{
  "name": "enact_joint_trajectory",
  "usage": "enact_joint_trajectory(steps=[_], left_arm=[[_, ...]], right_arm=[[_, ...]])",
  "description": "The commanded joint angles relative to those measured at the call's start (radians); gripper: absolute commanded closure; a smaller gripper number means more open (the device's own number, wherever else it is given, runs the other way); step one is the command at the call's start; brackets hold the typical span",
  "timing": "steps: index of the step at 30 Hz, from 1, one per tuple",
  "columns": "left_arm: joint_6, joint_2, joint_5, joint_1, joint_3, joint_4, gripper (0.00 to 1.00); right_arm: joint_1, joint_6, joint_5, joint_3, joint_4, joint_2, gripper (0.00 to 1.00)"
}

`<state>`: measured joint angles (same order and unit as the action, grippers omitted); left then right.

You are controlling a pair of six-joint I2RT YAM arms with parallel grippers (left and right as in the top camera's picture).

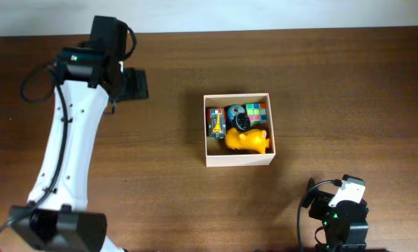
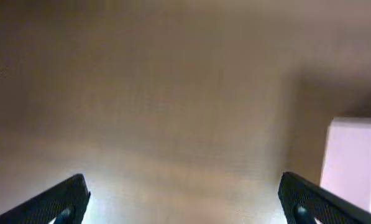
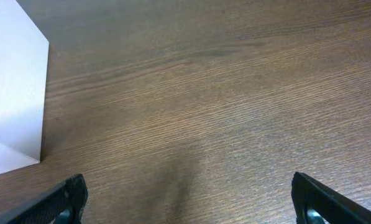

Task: Pack container

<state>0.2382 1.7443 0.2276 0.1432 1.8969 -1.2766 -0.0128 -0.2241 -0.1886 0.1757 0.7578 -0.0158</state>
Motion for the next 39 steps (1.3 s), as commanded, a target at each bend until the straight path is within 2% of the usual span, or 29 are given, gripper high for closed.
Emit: enact_joint_trajectory(steps=[1, 12, 15, 20, 29, 39], left_arm=[[-0.075, -0.172, 0.025, -0.002, -0.064, 0.115, 0.01], [-0.260, -0.629, 0.023, -0.005, -0.528, 0.499, 0.01], [-0.277, -0.751, 0.019, -0.037, -0.669, 0.567, 0.01], [-0.277, -0.930, 0.005, -0.110, -0.858, 0.582, 0.01], [-0.277, -1.176, 0.005, -0.156, -1.085, 0.582, 0.01], [-0.277, -1.279, -0.021, -0.196, -1.253, 0.584, 0.01]], right_arm=[[-0.009, 0.007, 0.006, -0.009, -0.001, 0.011, 0.01], [-0.009, 0.007, 0.006, -0.009, -0.001, 0.011, 0.01], [-0.009, 0.007, 0.006, -0.009, -0.001, 0.011, 0.01], [-0.009, 0.007, 0.006, -0.009, -0.001, 0.011, 0.01], [-0.009, 0.007, 0.006, -0.009, -0.001, 0.011, 0.01], [-0.009, 0.007, 0.006, -0.009, -0.001, 0.011, 0.01]])
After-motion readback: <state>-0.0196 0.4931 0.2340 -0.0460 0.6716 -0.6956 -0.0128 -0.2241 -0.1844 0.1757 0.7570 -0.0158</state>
